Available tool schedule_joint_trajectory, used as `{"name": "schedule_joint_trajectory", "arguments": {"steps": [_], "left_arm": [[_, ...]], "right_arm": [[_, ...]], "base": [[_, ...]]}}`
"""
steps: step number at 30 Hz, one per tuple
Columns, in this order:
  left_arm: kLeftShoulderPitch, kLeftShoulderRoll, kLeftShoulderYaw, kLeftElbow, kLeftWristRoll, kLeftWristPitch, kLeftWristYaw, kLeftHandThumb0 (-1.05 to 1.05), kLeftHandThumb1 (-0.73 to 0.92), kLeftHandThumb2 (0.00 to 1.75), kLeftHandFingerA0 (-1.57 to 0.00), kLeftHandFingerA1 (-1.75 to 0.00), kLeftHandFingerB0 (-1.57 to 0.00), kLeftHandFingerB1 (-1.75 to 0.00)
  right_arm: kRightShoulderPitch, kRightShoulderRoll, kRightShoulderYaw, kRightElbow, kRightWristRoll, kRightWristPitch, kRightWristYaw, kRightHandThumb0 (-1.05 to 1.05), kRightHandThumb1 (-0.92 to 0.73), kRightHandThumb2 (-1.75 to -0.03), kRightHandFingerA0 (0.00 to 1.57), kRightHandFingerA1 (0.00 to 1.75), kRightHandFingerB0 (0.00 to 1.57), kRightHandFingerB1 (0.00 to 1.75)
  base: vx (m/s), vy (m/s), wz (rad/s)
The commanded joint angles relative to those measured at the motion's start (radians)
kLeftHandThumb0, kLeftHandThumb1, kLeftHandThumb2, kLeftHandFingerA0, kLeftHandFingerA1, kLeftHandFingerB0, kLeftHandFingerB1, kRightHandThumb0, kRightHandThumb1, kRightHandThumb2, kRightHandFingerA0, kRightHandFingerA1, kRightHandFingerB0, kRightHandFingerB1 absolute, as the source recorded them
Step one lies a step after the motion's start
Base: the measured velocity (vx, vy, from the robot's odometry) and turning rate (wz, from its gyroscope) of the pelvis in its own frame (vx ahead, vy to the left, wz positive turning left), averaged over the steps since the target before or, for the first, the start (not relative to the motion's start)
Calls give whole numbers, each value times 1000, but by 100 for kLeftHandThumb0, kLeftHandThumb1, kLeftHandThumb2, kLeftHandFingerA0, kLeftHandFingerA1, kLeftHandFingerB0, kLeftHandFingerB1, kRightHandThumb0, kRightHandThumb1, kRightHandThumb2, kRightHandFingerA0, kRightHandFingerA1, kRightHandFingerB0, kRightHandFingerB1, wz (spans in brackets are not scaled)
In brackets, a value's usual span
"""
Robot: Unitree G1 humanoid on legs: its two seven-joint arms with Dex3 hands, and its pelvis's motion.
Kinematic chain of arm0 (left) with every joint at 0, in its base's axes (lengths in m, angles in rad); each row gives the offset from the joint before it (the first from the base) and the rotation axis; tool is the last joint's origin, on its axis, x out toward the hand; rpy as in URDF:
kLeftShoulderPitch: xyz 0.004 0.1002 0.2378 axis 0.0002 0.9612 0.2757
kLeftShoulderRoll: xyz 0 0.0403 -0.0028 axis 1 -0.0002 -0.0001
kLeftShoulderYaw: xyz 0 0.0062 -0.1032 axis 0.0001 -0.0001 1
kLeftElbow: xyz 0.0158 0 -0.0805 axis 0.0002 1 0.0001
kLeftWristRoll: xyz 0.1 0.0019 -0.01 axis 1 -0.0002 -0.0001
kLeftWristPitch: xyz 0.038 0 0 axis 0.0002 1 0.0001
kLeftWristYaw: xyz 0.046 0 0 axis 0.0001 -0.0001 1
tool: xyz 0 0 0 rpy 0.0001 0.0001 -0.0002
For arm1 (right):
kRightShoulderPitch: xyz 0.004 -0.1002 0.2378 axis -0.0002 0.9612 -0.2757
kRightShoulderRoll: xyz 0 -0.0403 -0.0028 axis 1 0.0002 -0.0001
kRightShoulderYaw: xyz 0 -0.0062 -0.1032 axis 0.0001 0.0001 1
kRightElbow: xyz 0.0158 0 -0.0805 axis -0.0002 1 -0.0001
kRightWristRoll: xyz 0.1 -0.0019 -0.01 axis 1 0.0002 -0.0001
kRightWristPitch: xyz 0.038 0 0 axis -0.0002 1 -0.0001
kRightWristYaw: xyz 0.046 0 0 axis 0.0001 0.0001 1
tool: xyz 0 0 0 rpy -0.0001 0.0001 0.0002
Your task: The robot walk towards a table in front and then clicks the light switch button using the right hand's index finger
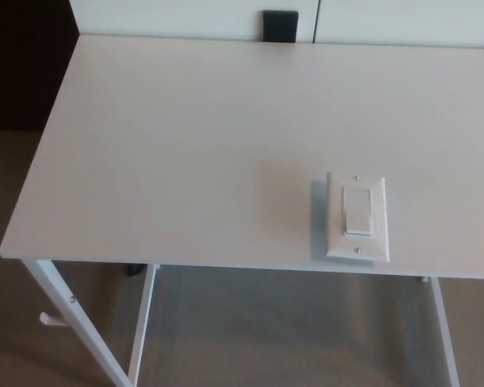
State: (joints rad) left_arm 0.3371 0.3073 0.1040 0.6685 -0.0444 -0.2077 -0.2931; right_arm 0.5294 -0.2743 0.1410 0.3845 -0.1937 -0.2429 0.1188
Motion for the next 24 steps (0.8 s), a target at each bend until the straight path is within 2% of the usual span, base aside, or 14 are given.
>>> {"name": "schedule_joint_trajectory", "arguments": {"steps": [1, 3, 4, 8, 9, 10, 11, 13, 16, 17, 20, 22, 23, 24], "left_arm": [[3, 6, 1, 5, 11, -30, 6, -25, 61, 58, -44, -43, -33, -34], [8, 7, -2, 0, 17, -37, 10, -26, 61, 58, -44, -42, -33, -34], [0, 9, -2, 16, 17, -34, 9, -29, 60, 58, -45, -41, -35, -34], [-6, 7, -1, 19, 12, -24, 8, -27, 60, 57, -47, -41, -34, -34], [-7, 7, -1, 22, 11, -25, 7, -27, 60, 58, -46, -42, -36, -34], [-8, 6, 0, 27, 9, -28, 6, -27, 60, 58, -46, -42, -36, -34], [-8, 10, 1, 16, 10, -17, 6, -29, 59, 57, -47, -41, -35, -34], [5, 13, -1, 14, 9, -26, -2, -29, 59, 57, -46, -41, -35, -34], [-6, 17, -1, 10, 10, -30, -7, -29, 60, 57, -46, -41, -34, -34], [-8, 19, -6, 7, 20, -25, 4, -30, 60, 58, -46, -42, -34, -34], [-9, 16, -8, -10, 20, -5, 10, -29, 61, 58, -47, -41, -34, -33], [-3, 14, -6, -16, 15, -7, 9, -29, 61, 58, -47, -42, -34, -34], [-6, 14, -1, -5, 7, -19, 0, -29, 60, 57, -47, -43, -34, -34], [0, 15, 1, -8, 4, -17, -4, -29, 60, 58, -46, -42, -34, -34]], "right_arm": [[12, -14, -6, -16, 0, 11, 7, -66, -54, -58, 65, 43, 51, 38], [12, -13, -5, -11, -1, 12, 5, -66, -54, -58, 66, 42, 51, 38], [15, -15, -4, -19, -4, 16, 5, -68, -44, -83, 59, 54, 46, 50], [1, -15, -2, 3, -7, 3, 0, -70, -44, -84, 58, 53, 44, 49], [-1, -15, -2, 7, -10, -2, -4, -67, -55, -59, 65, 43, 51, 38], [-3, -16, 0, 13, -15, -11, -10, -67, -55, -59, 65, 43, 51, 38], [7, -4, -5, 6, -6, -48, -24, -68, -44, -83, 61, 54, 47, 50], [46, 7, -13, -9, 10, -104, -37, -65, -45, -81, 61, 53, 47, 49], [128, -4, -20, -280, 113, -49, 70, -66, -45, -80, 56, 51, 47, 48], [198, -49, -24, -519, 175, 1, 128, -72, -50, -64, 59, 42, 48, 39], [242, -92, -46, -723, 239, 31, 167, -73, -49, -82, 53, 49, 43, 46], [271, -108, -59, -822, 281, 67, 178, -74, -49, -82, 52, 48, 43, 46], [315, -139, -86, -963, 353, 41, 189, -65, -60, -59, 57, 38, 48, 36], [340, -148, -100, -1018, 361, 50, 188, -66, -49, -89, 54, 54, 31, 43]], "base": [[-9, -98, 2], [2, -95, 3], [7, -83, 1], [0, 0, 0], [0, 0, 0], [0, 0, 0], [0, 0, 0], [0, 0, 0], [0, 0, 0], [0, 0, 0], [0, 0, 0], [0, 0, 0], [0, 0, 0], [0, 0, 0]]}}
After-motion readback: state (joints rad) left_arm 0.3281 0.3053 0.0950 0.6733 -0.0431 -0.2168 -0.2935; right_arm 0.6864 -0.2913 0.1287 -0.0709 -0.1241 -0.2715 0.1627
